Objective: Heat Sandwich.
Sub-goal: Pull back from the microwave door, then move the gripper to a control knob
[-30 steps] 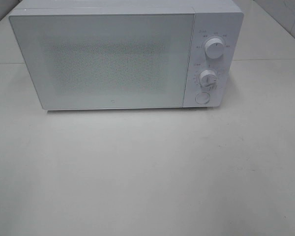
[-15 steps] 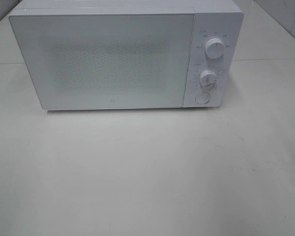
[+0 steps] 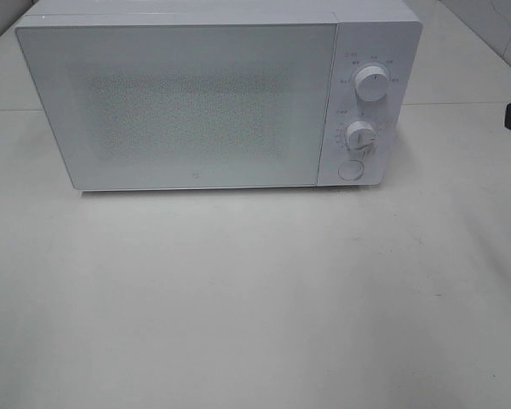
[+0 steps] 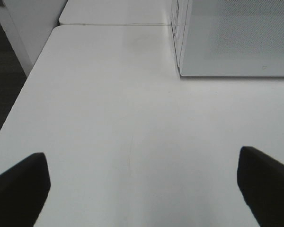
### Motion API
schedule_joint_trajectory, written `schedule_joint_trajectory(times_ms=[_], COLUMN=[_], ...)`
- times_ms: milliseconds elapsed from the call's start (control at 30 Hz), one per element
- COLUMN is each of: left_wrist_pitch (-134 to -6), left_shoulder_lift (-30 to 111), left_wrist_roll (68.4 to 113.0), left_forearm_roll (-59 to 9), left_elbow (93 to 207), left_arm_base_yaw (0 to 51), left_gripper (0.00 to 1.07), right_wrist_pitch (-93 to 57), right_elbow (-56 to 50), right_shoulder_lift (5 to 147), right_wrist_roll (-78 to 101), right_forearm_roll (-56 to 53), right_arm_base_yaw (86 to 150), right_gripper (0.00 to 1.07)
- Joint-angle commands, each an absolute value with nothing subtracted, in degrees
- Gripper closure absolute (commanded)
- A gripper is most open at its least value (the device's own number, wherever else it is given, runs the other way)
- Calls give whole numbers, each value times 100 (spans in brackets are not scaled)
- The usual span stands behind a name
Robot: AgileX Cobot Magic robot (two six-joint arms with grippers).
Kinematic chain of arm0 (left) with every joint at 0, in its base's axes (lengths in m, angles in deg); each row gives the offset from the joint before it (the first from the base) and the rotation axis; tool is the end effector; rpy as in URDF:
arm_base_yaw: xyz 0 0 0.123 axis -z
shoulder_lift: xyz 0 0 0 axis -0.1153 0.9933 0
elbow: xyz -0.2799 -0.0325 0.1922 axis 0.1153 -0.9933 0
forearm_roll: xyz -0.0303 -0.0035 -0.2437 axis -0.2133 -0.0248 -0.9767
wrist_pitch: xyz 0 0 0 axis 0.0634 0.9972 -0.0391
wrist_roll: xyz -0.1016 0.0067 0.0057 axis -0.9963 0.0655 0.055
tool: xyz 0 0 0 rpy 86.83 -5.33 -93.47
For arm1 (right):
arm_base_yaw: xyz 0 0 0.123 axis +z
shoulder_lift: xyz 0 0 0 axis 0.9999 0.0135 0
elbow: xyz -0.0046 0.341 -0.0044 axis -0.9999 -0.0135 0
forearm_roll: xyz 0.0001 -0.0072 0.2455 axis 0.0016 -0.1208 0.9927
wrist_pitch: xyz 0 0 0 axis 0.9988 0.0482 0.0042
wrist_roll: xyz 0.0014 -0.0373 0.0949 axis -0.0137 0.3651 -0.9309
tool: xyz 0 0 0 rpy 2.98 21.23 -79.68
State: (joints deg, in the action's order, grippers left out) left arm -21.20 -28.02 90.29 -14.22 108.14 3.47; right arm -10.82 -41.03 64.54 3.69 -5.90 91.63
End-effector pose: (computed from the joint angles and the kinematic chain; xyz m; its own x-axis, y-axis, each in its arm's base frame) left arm -0.0563 -0.0088 0.2703 -0.4368 0.0022 -0.8996 0.0069 1.0000 -0.0009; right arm 0.1753 0.0069 0.3111 -0.4403 -0.0294 -0.8974 -0.0428 0.9990 -0.0117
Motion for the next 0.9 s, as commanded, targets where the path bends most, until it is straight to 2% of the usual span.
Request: schedule_joint_trajectory(times_ms=[33,367,767,900], left_wrist_pitch=[-2171,-2171,-2171,-2171], left_shoulder_lift=[-2962,-2962,-2962,-2962], left_wrist_roll=[9023,9023,9023,9023], left_forearm_roll=[-1451,-1451,-1451,-1451], left_elbow=[10803,10803,10803,10803], left_arm_base_yaw=[341,341,341,341], left_gripper=[5,5,5,5], right_wrist_pitch=[-1489,-3684,-5082,-5546], right_elbow=[-4223,-5163,-5930,-6108], right_shoulder_lift=[6603,7142,7142,7142], right_wrist_roll=[289,437,655,695], right_forearm_roll=[-590,-269,333,470], right_arm_base_yaw=[9134,9134,9140,9324], right_gripper=[31,31,31,31])
